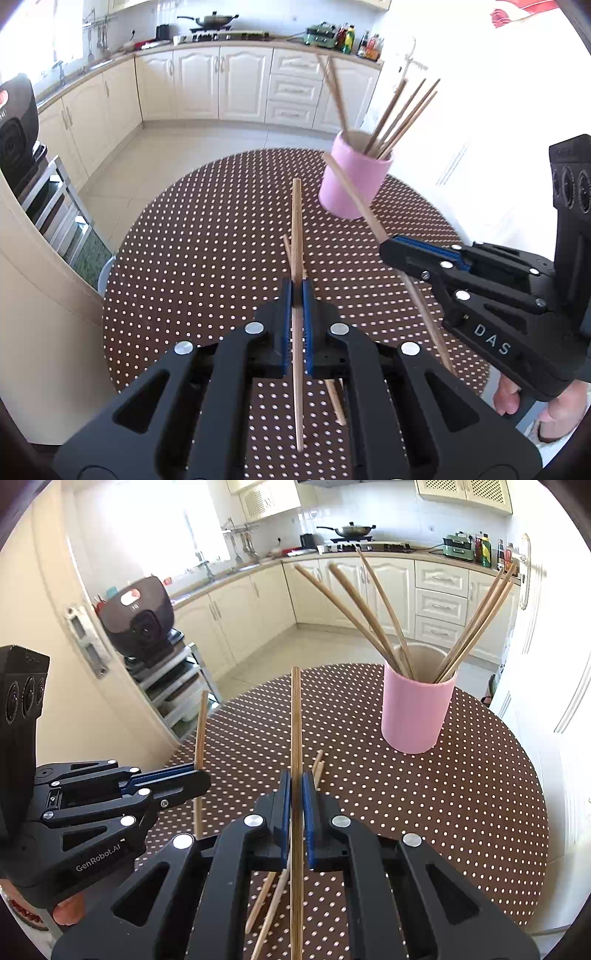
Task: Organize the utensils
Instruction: 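Lift both held chopsticks upright and carry them over the pink cup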
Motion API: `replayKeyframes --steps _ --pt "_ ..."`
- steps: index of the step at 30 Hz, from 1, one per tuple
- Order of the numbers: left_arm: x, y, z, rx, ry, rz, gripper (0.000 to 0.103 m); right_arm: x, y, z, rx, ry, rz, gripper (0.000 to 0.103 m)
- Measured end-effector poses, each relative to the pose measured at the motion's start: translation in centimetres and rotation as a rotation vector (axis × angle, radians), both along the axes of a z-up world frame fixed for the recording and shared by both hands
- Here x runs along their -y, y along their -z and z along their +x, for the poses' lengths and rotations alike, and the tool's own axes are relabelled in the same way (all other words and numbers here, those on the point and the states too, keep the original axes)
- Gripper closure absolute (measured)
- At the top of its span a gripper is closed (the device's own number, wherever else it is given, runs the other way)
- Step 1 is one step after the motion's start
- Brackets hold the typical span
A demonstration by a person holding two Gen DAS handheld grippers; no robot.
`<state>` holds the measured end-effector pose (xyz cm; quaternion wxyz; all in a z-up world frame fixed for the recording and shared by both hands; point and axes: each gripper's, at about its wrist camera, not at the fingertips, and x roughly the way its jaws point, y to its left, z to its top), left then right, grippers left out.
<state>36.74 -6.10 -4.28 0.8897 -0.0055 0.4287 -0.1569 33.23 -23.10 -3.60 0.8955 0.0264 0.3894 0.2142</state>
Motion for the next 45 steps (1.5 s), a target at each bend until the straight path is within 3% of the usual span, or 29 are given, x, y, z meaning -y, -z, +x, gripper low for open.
replayKeyframes --steps 10,24,37,45 --pt "1.3 -3.5 -3.3 0.073 0.012 -0.005 0.097 0.3 -2.4 -2.7 0.063 0.004 0.05 0.098" --pt "2.4 -6.9 -6.2 0.215 0.039 -0.022 0.097 1.2 -5.2 -5.0 0.24 0.024 -0.028 0.098" --pt "5.4 -10.4 -3.2 0.353 0.051 -0.052 0.097 4.7 -7.6 -2.5 0.401 0.131 -0.033 0.098" --pt "7.3 -12.3 -1.0 0.535 0.003 -0.112 0.097 6.4 -8.1 0.0 0.503 0.2 0.003 0.098"
